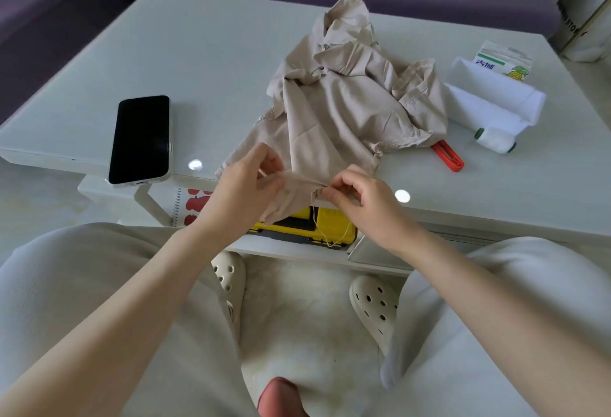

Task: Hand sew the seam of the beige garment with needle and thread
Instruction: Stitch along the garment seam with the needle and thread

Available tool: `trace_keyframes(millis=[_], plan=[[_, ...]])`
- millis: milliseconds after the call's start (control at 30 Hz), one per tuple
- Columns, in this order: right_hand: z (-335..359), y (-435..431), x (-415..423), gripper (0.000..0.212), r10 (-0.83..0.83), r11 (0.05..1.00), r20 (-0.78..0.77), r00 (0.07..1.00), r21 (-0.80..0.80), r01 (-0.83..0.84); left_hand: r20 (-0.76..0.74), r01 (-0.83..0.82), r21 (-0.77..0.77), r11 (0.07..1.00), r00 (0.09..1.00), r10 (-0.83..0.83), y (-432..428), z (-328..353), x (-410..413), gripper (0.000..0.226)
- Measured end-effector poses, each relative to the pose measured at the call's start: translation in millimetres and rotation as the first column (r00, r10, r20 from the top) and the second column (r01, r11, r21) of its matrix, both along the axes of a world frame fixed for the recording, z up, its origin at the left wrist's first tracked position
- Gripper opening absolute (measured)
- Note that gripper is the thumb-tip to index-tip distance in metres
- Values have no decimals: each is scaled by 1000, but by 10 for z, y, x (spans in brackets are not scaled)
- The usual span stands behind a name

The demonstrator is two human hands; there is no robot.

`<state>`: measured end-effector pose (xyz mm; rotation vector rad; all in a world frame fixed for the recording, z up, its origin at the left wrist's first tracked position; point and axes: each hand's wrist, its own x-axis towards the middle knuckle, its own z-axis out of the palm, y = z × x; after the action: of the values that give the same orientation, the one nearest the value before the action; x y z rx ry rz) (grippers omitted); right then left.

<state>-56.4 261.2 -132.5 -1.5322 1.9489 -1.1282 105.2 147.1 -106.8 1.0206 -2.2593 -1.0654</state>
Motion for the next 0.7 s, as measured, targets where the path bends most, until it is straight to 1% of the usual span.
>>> trace_keyframes(millis=[100,167,200,233,267,333,367,400,467,533,600,633,667,700], plan=[[-7,-15,-16,14,-16,1000,-17,1000,-17,16,-10,-17,-203,979,1000,15,4,-9,21,18],[-8,-23,-25,15,-24,999,-38,999,-32,23,-1,4,-245,970,1000,-5,11,-21,26,25],[-8,-26,-32,15,-28,999,-50,998,-35,26,8,11,-221,975,1000,-9,17,-24,26,24],[-9,-27,-43,15,-32,999,-58,998,-29,31,21,22,-166,986,1000,-19,21,-20,28,20],[-8,-26,-52,15,-35,999,-59,998,-17,34,50,46,-94,995,998,-42,23,-9,30,21],[-11,-24,-72,17,-36,999,-39,999,18,37,119,123,19,992,985,-125,15,-4,55,46],[-11,-25,-76,18,-36,999,-25,999,33,37,143,156,52,986,976,-162,18,5,69,52],[-13,-24,-79,18,-37,999,-15,999,40,37,160,180,74,981,969,-190,26,15,78,54],[-12,-26,-87,19,-52,998,-3,999,36,52,193,194,84,977,959,-207,44,25,80,47],[-8,-22,-99,18,-80,996,0,997,32,80,231,182,21,983,956,-182,58,-13,80,32],[-9,-22,-113,17,-95,995,-17,995,40,95,220,172,-54,984,963,-156,45,-45,83,18],[-15,-24,-120,17,-96,994,-32,995,48,98,195,159,-67,985,970,-143,35,-44,84,14],[-20,-23,-124,18,-96,993,-49,994,57,98,160,139,-77,987,979,-125,32,-35,82,15],[-22,-22,-129,20,-94,993,-64,993,67,99,122,112,-88,990,987,-101,35,-18,76,23]])
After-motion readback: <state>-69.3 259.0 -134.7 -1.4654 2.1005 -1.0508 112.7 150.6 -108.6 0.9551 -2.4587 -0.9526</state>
